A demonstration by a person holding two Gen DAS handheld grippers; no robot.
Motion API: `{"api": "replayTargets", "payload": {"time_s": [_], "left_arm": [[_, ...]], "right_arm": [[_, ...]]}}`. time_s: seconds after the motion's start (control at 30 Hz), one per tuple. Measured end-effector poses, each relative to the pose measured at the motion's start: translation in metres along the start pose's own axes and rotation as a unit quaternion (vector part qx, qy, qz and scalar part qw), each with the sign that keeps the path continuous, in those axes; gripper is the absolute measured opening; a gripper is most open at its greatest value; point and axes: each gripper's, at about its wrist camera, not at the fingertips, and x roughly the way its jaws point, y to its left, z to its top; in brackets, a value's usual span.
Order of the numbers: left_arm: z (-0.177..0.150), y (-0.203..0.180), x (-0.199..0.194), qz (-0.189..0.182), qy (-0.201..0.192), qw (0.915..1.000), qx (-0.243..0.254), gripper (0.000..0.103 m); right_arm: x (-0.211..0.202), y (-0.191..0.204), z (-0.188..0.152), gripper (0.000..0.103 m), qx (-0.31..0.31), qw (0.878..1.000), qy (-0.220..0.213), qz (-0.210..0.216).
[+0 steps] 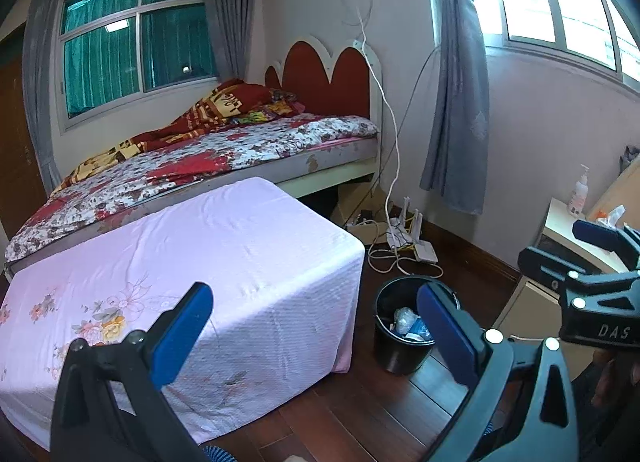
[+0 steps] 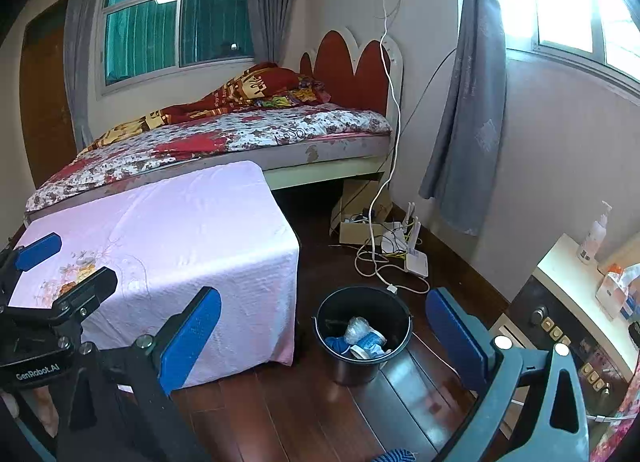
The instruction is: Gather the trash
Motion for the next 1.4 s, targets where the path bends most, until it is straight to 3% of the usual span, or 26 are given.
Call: {"api": "replayTargets", "payload": {"time_s": [1.4], "left_arm": [[0.0046,0.0049,0.0025,-0.006,0.0,0.9999,0.013,0.102]], "right_arm": [[-0.0033,-0.0061,0.0008,0.103,-0.004,1.0,0.002,-0.001]]}}
